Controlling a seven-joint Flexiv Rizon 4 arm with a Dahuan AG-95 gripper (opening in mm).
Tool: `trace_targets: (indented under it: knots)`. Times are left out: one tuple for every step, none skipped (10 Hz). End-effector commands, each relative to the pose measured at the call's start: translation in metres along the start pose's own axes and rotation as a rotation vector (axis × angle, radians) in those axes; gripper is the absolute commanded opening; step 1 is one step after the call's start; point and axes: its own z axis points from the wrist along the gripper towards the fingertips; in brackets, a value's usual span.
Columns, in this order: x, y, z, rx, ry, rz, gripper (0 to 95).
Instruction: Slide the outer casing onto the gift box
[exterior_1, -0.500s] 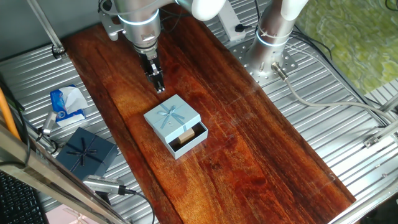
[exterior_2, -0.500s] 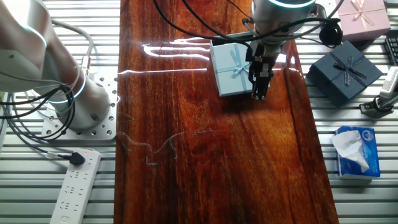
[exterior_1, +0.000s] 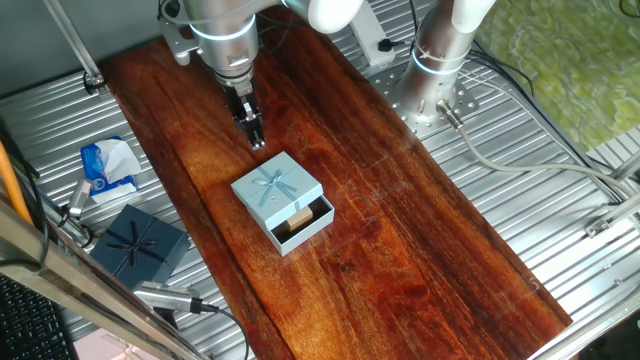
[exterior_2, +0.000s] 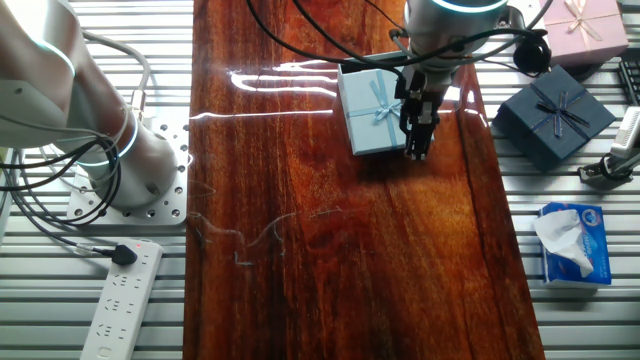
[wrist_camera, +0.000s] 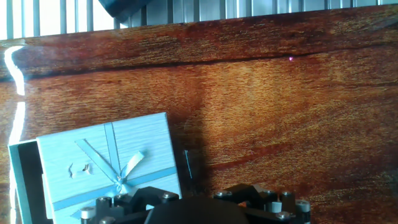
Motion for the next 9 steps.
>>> trace_targets:
  knots:
    - [0.0001,0.0000,-0.0001,-0.019,-0.022,-0.275,0.0]
    - [0.0002,0.0001,-0.0004,-0.019,-0.022,-0.276,0.0]
    - [0.0002,0.0002,-0.0010,-0.020,-0.022,-0.275,0.0]
    - [0.0002,0.0003,-0.0013,-0.021,-0.022,-0.276,0.0]
    - [0.0002,0.0003,-0.0013,-0.021,-0.022,-0.275,0.0]
    - [0.0002,0.0003,-0.0013,-0.021,-0.021,-0.276,0.0]
    - [0.0002,0.0003,-0.0013,-0.022,-0.020,-0.276,0.0]
    - [0.0002,0.0003,-0.0013,-0.021,-0.022,-0.278,0.0]
    - [0.0002,0.0003,-0.0013,-0.020,-0.021,-0.282,0.0]
